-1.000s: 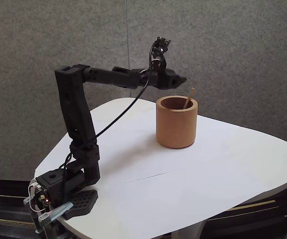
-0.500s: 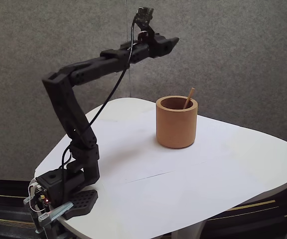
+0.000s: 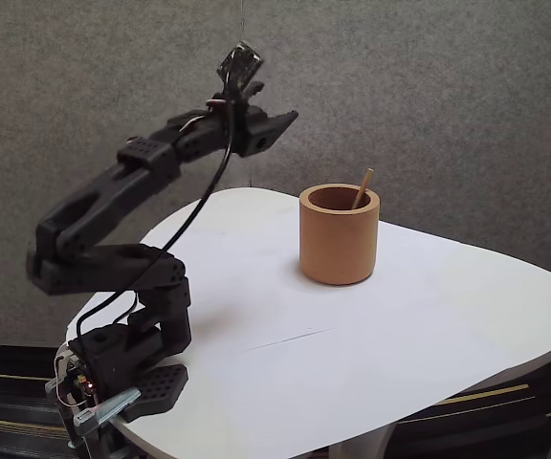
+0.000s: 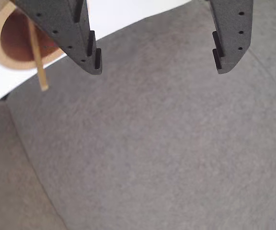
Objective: Grab the pen and put it in the pen holder.
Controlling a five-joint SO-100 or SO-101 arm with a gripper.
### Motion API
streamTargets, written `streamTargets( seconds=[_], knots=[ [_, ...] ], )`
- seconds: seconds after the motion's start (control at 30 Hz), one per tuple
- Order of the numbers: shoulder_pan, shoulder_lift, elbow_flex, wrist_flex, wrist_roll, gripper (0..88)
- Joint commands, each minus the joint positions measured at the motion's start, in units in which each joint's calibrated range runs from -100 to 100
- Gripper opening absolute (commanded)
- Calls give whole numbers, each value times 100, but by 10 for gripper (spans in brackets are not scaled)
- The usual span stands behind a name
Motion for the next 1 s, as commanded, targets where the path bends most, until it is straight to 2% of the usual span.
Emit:
streamTargets(
  seconds=[0.0,0.2,0.33,0.5,0.7,0.97],
  knots=[
    [254,-1204,749,780,-815,331],
    [715,-2367,1453,2797,-2042,331],
    [847,-2465,1616,4246,-2731,330],
    [847,-2497,2229,5093,-3432,330],
    [855,-2505,3005,5220,-3869,330],
    [847,-2505,3466,5220,-3947,330]
  ],
)
